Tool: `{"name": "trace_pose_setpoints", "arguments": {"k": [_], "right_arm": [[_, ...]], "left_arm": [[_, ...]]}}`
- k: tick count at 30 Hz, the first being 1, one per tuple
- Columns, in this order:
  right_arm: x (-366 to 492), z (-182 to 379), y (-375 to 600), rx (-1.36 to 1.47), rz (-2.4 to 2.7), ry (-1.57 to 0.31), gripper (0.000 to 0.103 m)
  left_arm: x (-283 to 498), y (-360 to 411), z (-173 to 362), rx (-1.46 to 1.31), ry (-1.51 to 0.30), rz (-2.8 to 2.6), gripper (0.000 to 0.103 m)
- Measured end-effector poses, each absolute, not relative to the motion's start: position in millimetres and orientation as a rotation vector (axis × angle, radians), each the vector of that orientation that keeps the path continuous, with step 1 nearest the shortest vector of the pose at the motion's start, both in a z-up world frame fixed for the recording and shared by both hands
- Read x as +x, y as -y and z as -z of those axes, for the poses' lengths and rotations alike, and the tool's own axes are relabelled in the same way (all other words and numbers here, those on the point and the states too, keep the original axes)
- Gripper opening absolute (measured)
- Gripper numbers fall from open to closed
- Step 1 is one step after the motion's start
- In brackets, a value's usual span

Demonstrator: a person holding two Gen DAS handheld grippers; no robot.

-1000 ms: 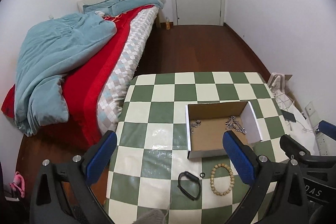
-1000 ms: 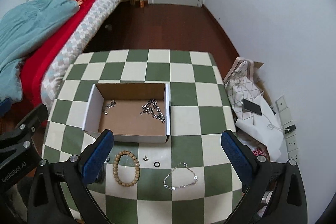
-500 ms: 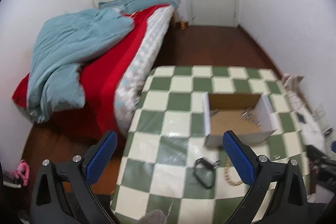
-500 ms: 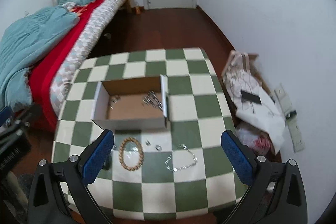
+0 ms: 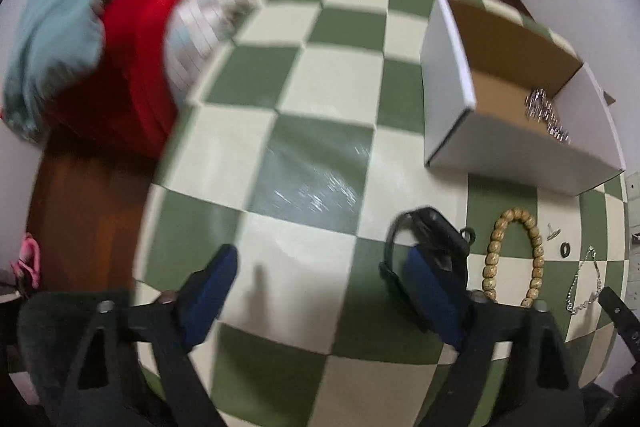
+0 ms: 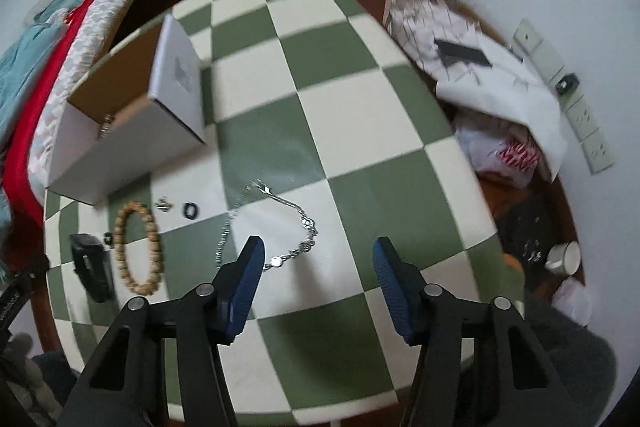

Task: Organize jewelry
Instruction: 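Grasp the black watch band with the left gripper while the right gripper grasps the silver chain bracelet, then lower the watch band into the box with the left gripper while the right gripper drops the chain bracelet in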

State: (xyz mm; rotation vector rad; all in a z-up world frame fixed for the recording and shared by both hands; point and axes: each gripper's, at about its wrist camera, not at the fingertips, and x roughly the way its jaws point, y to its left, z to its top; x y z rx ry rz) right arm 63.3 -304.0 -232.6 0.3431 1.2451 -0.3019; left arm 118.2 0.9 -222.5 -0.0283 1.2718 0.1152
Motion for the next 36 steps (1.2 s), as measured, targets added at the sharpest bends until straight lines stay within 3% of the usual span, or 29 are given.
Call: {"name": "trace_pose_setpoints", "arguments": {"k": [5,7,8,9,11,13,20,36], "right_arm": [[69.4,256.2,302.0,0.317,0.311,-1.256,0.052],[72.3,256.9,295.5,0.263,0.311,-1.242,0.050],[73.7,256.5,293.5,0.246,0.309,-1.240,0.047],[74.3,257.7,288.8,0.202,0.314,-1.237,0.044],[74.6,256.5,282.8,0.160,0.299,-1.219,0.022],[74.9,256.6,274.8,0.105,0.286,-1.216,0.008],[61.0,244.7,296.9,0.250,0.269,-1.182,0.008],[54.4,133.2,285.8,0.342,0.117,-0.998,0.008]], "left_arm": [[120.4,14.7,235.0,-0.023,-1.274,-0.052,0.043],[119.8,23.0,232.4,0.004,-1.248,-0.015,0.008],[120.1,26.5,231.8,0.021,-1.248,0.000,0.004],[119.5,29.3,231.5,0.040,-1.248,0.003,0.005],[116.8,31.6,230.8,0.059,-1.244,0.009,0.004],[113.2,30.2,228.9,0.067,-1.245,0.006,0.004],[96.5,20.7,205.5,0.082,-1.201,0.019,0.004],[109.0,37.5,104.8,0.031,-1.035,0.147,0.004]]}}
